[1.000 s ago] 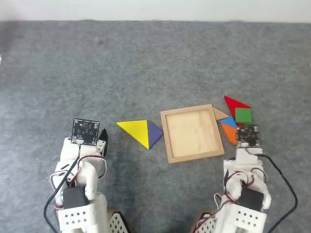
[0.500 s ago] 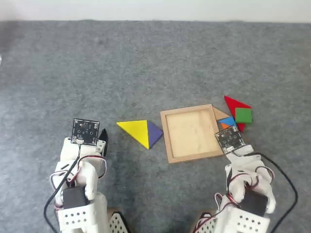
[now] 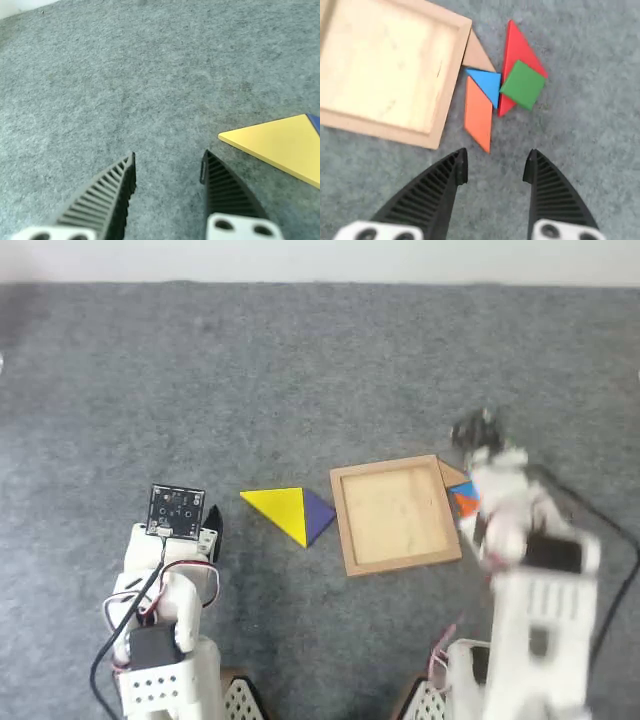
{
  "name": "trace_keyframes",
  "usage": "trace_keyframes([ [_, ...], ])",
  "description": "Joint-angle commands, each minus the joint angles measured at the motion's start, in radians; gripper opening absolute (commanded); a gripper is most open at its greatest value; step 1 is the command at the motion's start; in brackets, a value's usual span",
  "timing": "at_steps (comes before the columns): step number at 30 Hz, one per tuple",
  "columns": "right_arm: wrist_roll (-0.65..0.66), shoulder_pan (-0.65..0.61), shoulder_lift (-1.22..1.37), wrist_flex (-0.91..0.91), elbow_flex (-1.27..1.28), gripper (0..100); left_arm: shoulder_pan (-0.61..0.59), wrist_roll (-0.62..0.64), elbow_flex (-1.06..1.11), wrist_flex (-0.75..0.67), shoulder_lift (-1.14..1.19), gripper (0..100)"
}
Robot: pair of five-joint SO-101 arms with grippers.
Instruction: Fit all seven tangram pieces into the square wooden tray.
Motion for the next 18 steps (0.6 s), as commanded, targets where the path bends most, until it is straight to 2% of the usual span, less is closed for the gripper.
trace_keyframes([
  [1,0.011,-0.001,0.41,-0.021,-0.293,20.2,0.002,-0.005,-0.002,0.005,0.0,21],
  [6,0.092,-0.008,0.817,0.005,-0.647,20.6,0.002,-0.005,-0.002,0.005,0.0,21],
  [10,0.155,-0.01,1.073,0.053,-0.875,29.4,0.002,-0.005,-0.002,0.005,0.0,21],
  [13,0.199,-0.008,1.211,0.05,-0.982,34.1,0.002,-0.005,-0.002,0.005,0.0,21],
  [18,0.244,-0.008,1.385,0.021,-1.049,34.4,0.002,-0.005,-0.002,0.005,0.0,21],
])
